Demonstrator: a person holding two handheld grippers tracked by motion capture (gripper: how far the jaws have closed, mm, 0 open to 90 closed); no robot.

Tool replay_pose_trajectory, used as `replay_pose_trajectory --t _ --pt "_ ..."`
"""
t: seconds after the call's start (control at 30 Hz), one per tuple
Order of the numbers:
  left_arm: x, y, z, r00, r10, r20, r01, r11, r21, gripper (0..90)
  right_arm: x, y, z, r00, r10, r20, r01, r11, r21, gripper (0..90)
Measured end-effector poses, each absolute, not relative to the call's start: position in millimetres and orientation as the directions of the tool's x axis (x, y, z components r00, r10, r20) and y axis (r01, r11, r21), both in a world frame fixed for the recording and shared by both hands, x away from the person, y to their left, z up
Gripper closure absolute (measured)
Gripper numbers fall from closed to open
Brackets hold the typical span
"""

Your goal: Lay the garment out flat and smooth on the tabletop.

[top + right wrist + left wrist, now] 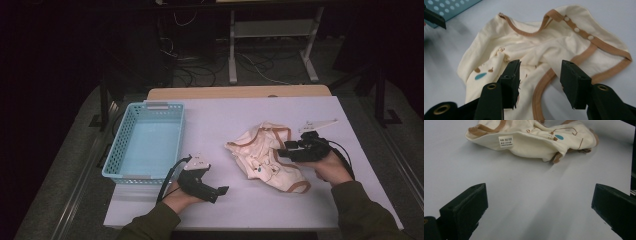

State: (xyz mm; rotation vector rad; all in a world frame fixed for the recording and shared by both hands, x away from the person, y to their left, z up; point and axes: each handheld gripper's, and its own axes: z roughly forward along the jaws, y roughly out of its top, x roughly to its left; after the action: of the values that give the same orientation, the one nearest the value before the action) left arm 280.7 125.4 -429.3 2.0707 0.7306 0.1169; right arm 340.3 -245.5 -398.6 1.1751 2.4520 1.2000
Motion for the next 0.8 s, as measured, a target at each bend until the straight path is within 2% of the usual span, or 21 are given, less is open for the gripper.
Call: replay_pose_trajectory --t 0.8 --pt "281 125 -430 0.82 0.541 -0.188 0.454 -0.414 0.789 0.0 299 -284 -420 -0.642 0.735 0.22 0.648 0.366 0.668 52.3"
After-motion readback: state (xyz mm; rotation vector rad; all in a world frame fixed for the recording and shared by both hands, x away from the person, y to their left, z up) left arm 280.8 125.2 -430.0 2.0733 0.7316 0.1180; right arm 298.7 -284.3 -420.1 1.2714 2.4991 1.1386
